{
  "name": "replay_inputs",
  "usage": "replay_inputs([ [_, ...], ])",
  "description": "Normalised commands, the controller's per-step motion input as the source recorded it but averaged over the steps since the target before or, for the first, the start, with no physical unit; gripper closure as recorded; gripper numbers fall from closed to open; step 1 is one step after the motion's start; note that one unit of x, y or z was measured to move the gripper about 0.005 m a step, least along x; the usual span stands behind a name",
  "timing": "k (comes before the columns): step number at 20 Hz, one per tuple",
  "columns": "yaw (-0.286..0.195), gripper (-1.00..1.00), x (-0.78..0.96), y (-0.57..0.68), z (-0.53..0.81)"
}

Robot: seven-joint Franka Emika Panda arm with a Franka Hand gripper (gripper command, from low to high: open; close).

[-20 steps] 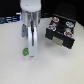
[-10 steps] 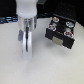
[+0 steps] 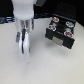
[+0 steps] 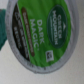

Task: Open the kcup holder, insert the kcup into the holder, and close the kcup holder

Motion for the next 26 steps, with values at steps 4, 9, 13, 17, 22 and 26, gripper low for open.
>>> replay_inputs([
  [4, -0.069, 1.00, 0.08, 0.03, 0.14],
  [9, -0.068, 1.00, 0.08, 0.03, 0.16],
  [13, -0.071, 1.00, 0.07, 0.07, 0.33],
  [17, -0.021, 1.00, 0.05, 0.25, 0.70],
  [22, 0.003, 1.00, 0.08, 0.40, 0.89],
  [26, 0.019, 1.00, 0.10, 0.54, 0.88],
])
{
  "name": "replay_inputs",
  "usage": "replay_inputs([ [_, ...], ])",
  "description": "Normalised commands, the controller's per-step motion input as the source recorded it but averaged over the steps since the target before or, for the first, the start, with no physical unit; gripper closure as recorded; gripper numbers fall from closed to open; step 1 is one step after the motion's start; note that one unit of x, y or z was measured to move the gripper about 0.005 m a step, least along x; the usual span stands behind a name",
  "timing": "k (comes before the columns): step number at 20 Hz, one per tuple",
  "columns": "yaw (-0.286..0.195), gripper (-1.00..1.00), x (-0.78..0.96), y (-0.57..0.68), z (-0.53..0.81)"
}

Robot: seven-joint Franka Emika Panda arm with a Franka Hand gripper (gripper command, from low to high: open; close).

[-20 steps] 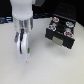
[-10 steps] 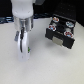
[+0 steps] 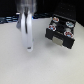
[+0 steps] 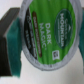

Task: Open the kcup holder, insert the kcup into the holder, and close the kcup holder

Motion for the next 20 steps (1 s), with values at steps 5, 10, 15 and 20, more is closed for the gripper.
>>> replay_inputs([
  [5, 0.024, 1.00, 0.07, 0.60, 0.73],
  [10, 0.023, 1.00, 0.03, 0.65, 0.56],
  [15, 0.015, 1.00, 0.02, 0.67, 0.50],
  [20, 0.012, 1.00, 0.05, 0.68, 0.38],
])
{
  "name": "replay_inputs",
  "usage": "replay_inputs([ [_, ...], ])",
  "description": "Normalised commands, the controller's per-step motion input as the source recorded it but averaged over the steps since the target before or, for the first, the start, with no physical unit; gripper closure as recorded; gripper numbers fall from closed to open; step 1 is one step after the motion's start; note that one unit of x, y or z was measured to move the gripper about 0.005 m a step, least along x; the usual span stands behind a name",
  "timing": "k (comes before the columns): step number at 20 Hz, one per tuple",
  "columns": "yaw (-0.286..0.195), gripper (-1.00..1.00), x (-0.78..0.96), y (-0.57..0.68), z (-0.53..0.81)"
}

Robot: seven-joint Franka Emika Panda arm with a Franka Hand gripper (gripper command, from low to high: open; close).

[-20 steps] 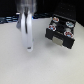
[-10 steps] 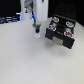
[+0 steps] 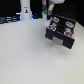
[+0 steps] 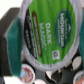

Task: Open the kcup holder, insert the kcup into the holder, and close the kcup holder

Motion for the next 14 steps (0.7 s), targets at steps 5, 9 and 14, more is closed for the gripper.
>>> replay_inputs([
  [5, 0.024, 1.00, 0.03, 0.67, 0.26],
  [9, 0.033, 1.00, 0.02, 0.67, 0.15],
  [14, 0.040, 1.00, 0.02, 0.64, 0.03],
])
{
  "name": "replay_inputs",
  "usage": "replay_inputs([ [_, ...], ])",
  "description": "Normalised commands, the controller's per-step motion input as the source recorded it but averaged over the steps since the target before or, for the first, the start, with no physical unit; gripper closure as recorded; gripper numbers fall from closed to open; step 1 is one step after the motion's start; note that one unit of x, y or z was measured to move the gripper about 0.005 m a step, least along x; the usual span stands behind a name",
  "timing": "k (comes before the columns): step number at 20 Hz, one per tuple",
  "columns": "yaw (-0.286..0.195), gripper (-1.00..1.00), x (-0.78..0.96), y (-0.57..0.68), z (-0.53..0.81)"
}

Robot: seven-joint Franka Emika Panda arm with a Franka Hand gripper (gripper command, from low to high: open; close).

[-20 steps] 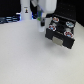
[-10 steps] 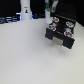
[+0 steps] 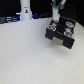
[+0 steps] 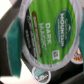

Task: Open the kcup holder, insert the kcup into the holder, and close the kcup holder

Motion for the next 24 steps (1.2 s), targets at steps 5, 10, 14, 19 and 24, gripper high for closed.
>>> replay_inputs([
  [5, 0.071, 1.00, 0.03, 0.55, 0.00],
  [10, 0.082, 1.00, 0.08, 0.43, -0.06],
  [14, 0.067, 1.00, 0.19, 0.27, -0.11],
  [19, 0.019, 1.00, 0.16, 0.08, -0.16],
  [24, 0.013, 1.00, 0.18, 0.08, -0.14],
])
